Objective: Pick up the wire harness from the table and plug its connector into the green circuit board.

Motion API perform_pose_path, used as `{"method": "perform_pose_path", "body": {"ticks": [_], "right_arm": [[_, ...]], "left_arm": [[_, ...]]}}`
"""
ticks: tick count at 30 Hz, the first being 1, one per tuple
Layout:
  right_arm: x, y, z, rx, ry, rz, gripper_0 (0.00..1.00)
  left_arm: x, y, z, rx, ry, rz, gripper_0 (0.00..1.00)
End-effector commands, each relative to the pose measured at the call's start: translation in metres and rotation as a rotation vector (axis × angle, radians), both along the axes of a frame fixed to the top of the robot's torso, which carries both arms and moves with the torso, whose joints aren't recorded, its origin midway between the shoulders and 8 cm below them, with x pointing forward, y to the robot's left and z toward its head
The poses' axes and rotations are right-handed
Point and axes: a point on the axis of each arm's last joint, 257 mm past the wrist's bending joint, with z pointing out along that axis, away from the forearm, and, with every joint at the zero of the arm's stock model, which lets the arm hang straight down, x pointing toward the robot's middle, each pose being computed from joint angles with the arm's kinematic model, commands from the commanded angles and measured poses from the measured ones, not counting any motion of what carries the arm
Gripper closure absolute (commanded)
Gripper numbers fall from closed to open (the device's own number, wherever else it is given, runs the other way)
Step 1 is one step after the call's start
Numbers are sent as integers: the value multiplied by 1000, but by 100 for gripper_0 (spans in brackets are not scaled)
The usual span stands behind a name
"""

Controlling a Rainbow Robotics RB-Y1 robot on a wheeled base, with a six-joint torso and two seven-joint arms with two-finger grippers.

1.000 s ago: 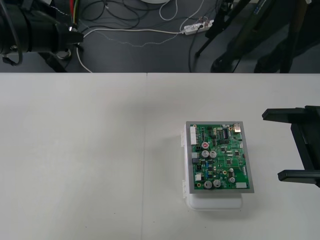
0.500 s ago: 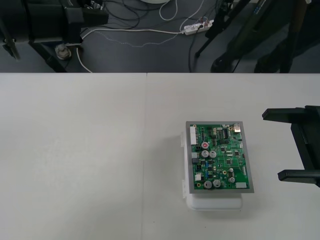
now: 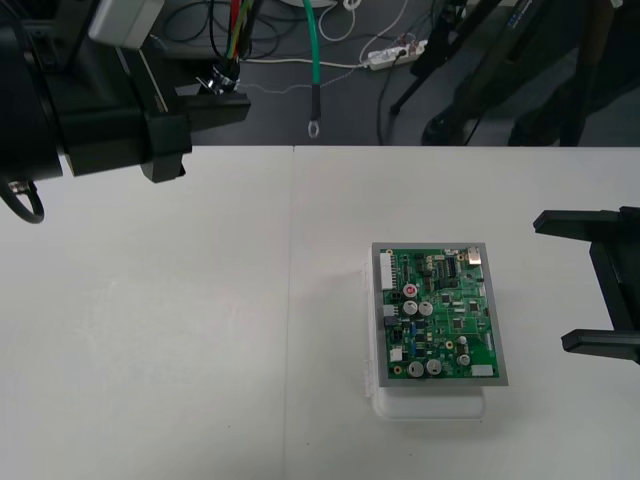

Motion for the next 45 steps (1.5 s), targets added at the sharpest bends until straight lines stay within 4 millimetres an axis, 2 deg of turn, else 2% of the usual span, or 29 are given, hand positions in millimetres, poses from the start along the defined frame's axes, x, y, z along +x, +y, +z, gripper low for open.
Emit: {"method": "perform_pose_path", "body": {"ticks": [1,6,16,33,42,45], "right_arm": [[-1,-6,9,14,42,-9,0],[-1,-7,8,14,52,-10,0],[-3,-3,3,21,81,-2,0],[-4,-3,7,31,69,7,0],[-6,-7,21,-1,33,2,0],[-10,-7,21,-33,90,7,0]], "left_arm": [[-8,0,10,35,-226,4,100],[-7,0,-9,99,-295,20,100],[1,-5,-31,214,-414,49,100],[19,-52,-57,304,-467,139,100],[6,-83,-78,335,-459,109,100],[2,-89,-83,336,-451,91,100]]}}
